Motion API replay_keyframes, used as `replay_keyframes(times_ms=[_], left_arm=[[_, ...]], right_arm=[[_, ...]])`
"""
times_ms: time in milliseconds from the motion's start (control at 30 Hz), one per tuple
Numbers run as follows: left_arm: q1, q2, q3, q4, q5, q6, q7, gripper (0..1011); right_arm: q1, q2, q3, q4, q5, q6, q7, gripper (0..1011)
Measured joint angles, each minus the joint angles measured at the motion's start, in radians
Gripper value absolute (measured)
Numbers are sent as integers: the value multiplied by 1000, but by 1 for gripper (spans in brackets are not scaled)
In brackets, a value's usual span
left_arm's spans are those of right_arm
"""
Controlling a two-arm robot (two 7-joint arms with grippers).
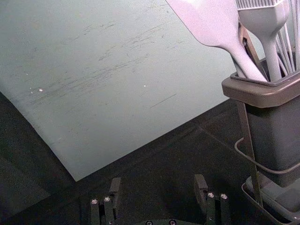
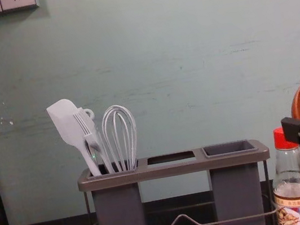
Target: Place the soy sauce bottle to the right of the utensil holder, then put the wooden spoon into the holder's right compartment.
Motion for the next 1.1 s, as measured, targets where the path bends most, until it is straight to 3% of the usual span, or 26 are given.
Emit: replay_keyframes(times_ms=[200, 333, 533, 633, 667, 833, 1100], left_arm=[[0, 0, 0, 0, 0, 0, 0, 1000], [0, 0, 0, 0, 0, 0, 0, 1000], [0, 0, 0, 0, 0, 0, 0, 1000], [0, 0, 0, 0, 0, 0, 0, 1000], [0, 0, 0, 0, 0, 0, 0, 1000], [0, 0, 0, 0, 0, 0, 0, 1000], [0, 0, 0, 0, 0, 0, 0, 1000]], right_arm=[[17, 9, 6, 7, 25, -26, -1, 839], [66, 22, 7, 20, 46, -42, 5, 839], [196, 64, -7, 92, 105, -76, 75, 839], [291, 88, -17, 160, 154, -85, 131, 840], [291, 88, -17, 160, 154, -85, 131, 839], [422, 113, -36, 270, 232, -109, 207, 839], [543, 137, -65, 373, 285, -135, 277, 840]])
